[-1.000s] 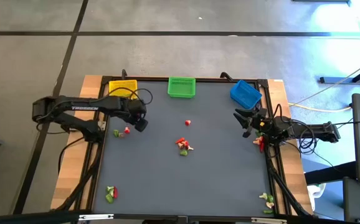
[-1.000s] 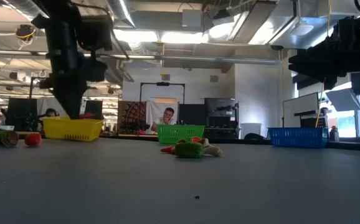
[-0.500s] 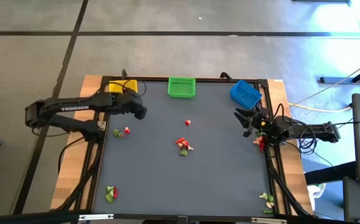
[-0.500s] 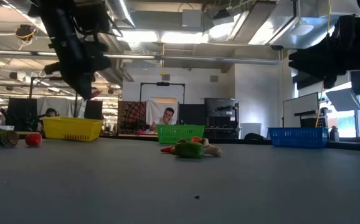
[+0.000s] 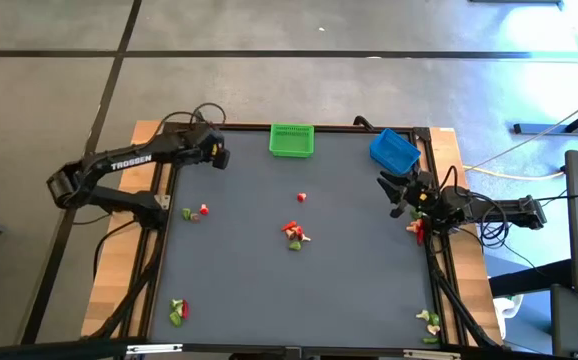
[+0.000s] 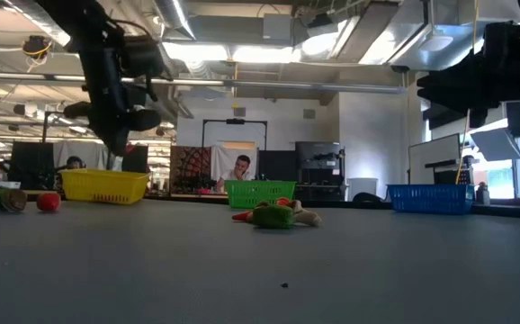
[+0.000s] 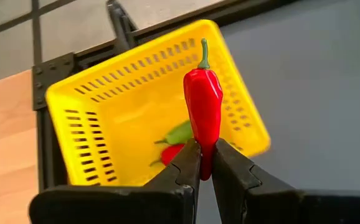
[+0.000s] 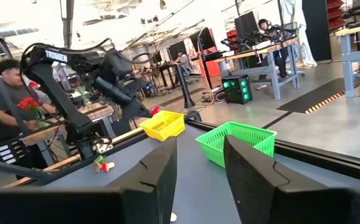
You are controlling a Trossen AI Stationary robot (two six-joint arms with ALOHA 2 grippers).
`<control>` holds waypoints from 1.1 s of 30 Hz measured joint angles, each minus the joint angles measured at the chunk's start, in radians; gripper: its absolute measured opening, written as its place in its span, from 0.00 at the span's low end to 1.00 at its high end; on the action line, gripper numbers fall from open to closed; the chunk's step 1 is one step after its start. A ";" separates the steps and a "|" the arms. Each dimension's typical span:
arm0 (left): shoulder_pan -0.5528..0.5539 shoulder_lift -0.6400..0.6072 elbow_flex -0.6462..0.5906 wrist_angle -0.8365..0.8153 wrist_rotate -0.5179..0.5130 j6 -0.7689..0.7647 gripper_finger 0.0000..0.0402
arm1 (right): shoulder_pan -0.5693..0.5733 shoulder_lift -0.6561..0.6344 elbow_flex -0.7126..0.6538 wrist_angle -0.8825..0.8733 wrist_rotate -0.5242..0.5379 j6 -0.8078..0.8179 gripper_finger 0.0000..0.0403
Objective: Sort produce into baskets
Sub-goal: Put the red chili pepper into the yellow basket, then put the red mushroom into the blue basket
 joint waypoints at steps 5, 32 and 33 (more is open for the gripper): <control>0.068 0.020 -0.001 0.036 -0.007 0.055 0.07 | 0.000 0.000 0.000 0.000 -0.003 0.000 0.33; 0.042 -0.020 0.022 -0.034 0.173 0.093 0.40 | 0.000 0.000 0.001 -0.027 -0.022 -0.003 0.33; 0.029 -0.028 0.023 -0.034 0.192 0.093 0.39 | 0.000 0.000 0.001 -0.028 -0.023 -0.003 0.33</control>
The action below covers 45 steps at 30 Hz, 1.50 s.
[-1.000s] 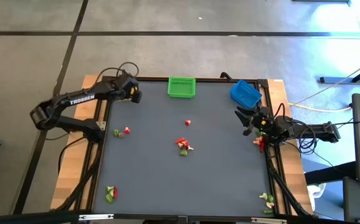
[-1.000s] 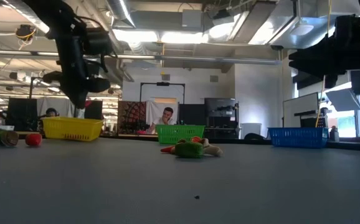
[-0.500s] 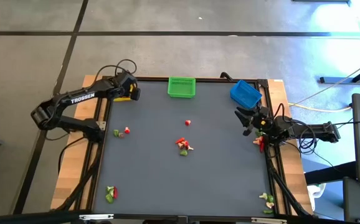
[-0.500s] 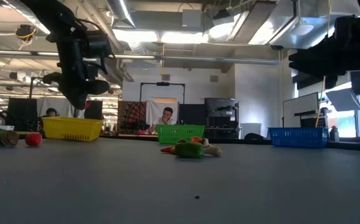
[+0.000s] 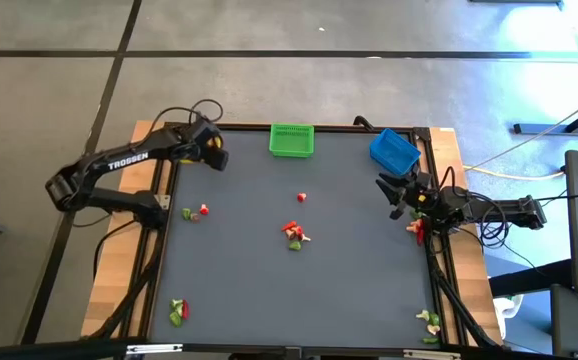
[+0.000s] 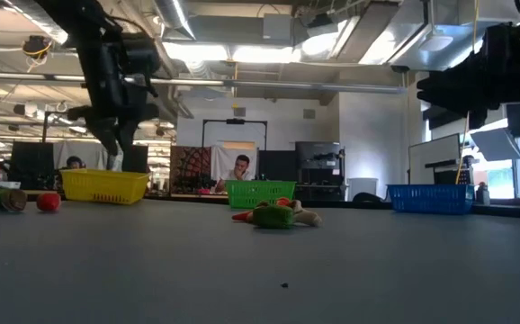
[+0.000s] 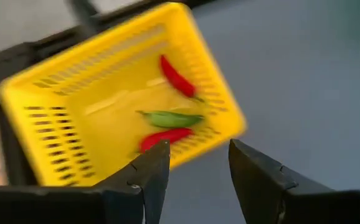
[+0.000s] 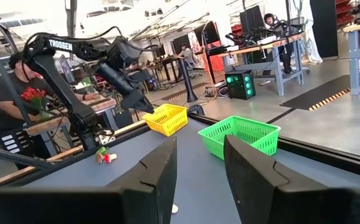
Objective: Sort produce into baskets
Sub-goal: Put the red mushroom into the blue basket
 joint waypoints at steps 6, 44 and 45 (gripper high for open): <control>-0.102 -0.028 0.001 -0.006 0.121 -0.055 0.37 | 0.000 0.000 0.000 0.001 -0.009 0.000 0.33; -0.439 0.084 -0.077 -0.081 0.150 -0.446 0.50 | 0.000 0.000 0.000 -0.026 -0.101 0.000 0.33; -0.439 0.098 -0.077 -0.084 0.149 -0.446 0.50 | 0.000 0.000 0.000 -0.027 -0.102 0.000 0.33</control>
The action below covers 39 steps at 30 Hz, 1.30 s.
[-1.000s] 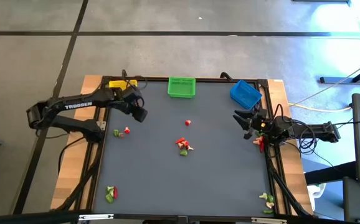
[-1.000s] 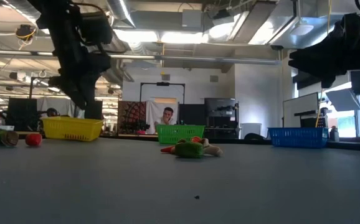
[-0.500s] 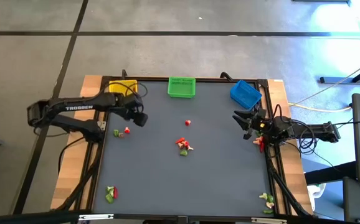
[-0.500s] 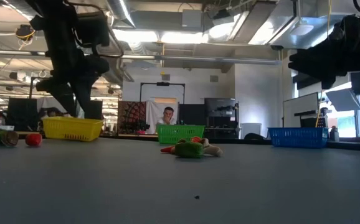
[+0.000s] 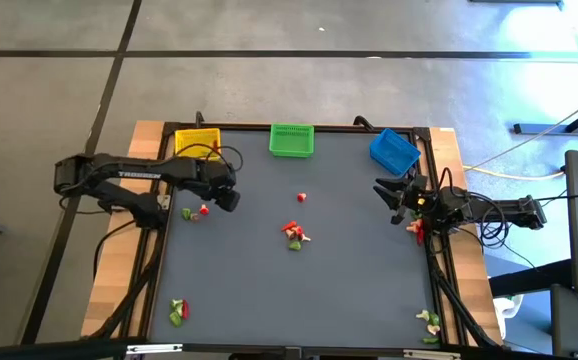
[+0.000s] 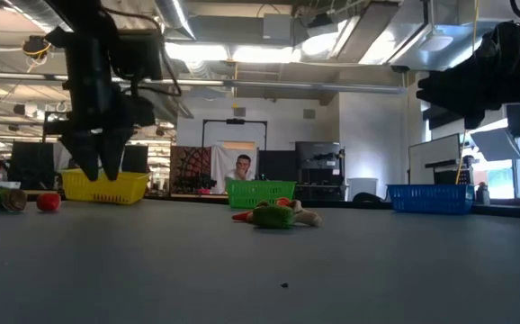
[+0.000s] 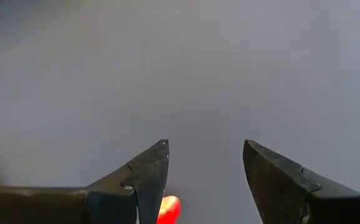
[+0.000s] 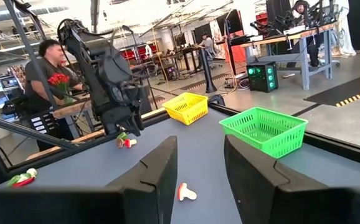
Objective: Sort produce into baskets
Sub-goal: Put the red mushroom into the blue basket
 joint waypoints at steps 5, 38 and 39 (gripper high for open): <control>-0.006 0.060 0.000 -0.044 0.041 0.005 0.50 | 0.000 0.000 0.000 0.000 0.000 0.000 0.33; -0.090 0.070 -0.126 -0.017 0.097 0.101 0.31 | 0.000 0.000 0.000 0.023 -0.042 0.001 0.33; -0.090 0.070 -0.126 -0.014 0.092 0.100 0.28 | 0.000 0.000 0.000 0.023 -0.061 0.001 0.33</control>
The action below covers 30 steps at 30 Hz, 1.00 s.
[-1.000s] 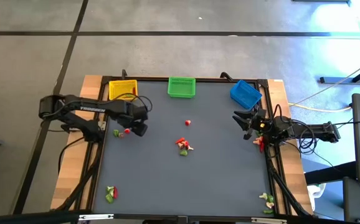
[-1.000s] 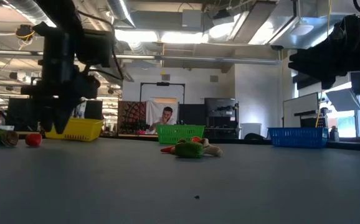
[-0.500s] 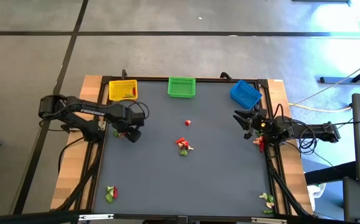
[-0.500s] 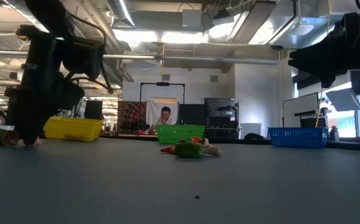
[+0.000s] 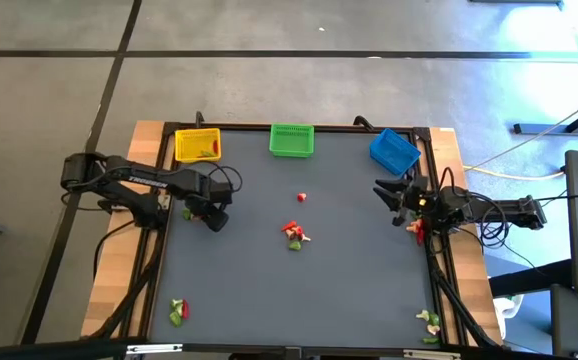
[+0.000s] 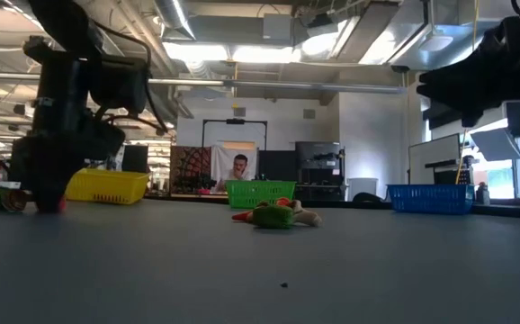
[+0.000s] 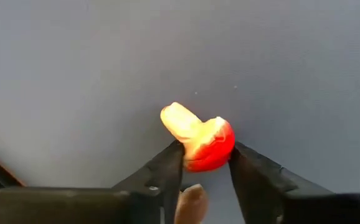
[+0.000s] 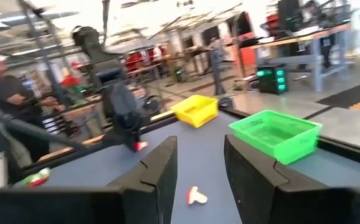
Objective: Sort produce into baskets
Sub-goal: Put the red mushroom into the blue basket
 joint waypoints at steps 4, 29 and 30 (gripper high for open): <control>0.000 0.000 0.000 0.006 -0.017 0.015 0.18 | 0.000 0.000 0.000 -0.006 -0.027 0.000 0.33; -0.002 -0.005 0.230 0.204 -0.039 0.283 0.12 | 0.000 0.000 0.000 -0.021 -0.104 -0.043 0.35; -0.004 -0.005 0.234 0.248 -0.039 0.302 0.12 | 0.000 0.000 0.000 -0.020 -0.114 -0.043 0.36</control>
